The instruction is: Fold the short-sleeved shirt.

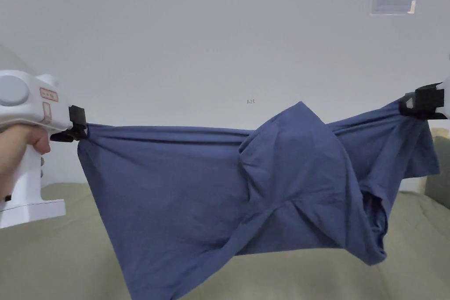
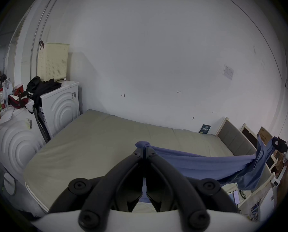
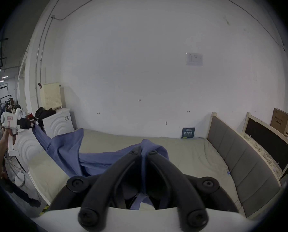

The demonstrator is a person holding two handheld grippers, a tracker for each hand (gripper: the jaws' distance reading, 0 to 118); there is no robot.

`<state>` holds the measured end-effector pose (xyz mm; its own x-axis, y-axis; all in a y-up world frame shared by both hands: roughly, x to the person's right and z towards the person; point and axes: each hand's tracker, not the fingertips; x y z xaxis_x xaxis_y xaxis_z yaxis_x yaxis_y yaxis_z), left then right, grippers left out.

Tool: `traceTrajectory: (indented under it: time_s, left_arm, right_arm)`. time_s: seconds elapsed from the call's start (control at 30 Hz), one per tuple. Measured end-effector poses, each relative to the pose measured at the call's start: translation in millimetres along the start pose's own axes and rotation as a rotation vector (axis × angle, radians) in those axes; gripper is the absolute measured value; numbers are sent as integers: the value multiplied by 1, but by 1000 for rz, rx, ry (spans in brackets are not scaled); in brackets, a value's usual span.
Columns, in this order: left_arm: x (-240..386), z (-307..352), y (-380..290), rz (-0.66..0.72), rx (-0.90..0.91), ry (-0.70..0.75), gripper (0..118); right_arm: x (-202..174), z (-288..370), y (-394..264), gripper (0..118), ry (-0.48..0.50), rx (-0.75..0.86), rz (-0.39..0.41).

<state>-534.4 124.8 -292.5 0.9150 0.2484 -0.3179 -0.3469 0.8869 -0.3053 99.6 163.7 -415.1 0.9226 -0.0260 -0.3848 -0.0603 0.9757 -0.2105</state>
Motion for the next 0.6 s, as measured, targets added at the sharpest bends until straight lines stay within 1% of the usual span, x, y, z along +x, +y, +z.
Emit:
traceTrajectory:
  time_s: [0.2, 0.27, 0.4, 0.6]
  left_arm:
    - [2, -4, 0, -8, -6, 4, 0]
    - [3, -6, 1, -11, -6, 5, 0]
    - [8, -11, 6, -11, -7, 3, 0]
    - [18, -26, 15, -33, -7, 13, 0]
  right_arm:
    - [-1, -2, 1, 6, -8, 0, 35]
    - [1, -6, 0, 6, -11, -5, 31]
    - [5, -15, -1, 6, -10, -16, 34]
    - [12, -36, 4, 6, -23, -35, 66]
